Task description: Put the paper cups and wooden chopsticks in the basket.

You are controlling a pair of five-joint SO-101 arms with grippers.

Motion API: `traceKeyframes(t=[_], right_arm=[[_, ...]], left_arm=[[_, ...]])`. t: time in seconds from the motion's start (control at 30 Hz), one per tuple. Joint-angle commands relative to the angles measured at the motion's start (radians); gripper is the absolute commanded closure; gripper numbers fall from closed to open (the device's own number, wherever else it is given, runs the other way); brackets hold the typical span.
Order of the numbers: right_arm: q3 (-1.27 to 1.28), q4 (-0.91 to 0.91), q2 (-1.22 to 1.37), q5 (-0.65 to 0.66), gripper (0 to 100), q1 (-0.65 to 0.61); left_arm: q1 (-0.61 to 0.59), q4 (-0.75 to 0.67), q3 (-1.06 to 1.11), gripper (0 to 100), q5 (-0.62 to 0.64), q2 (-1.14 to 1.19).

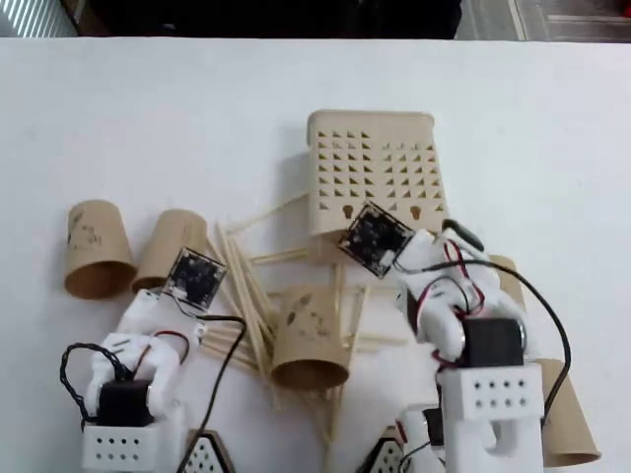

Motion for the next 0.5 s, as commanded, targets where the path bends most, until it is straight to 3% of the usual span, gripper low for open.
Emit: traceKeyframes(t=[0.0,0.47], right_arm=[[-0.046,-0.064,0.097,0.037,68.0,0.002],[-0.044,-0.449,0.473,0.037,68.0,0.008]], left_arm=[[0.008,-0.014,-0.005,92,-0.011,-0.008],[0.008,-0.014,-0.005,92,-0.011,-0.008]])
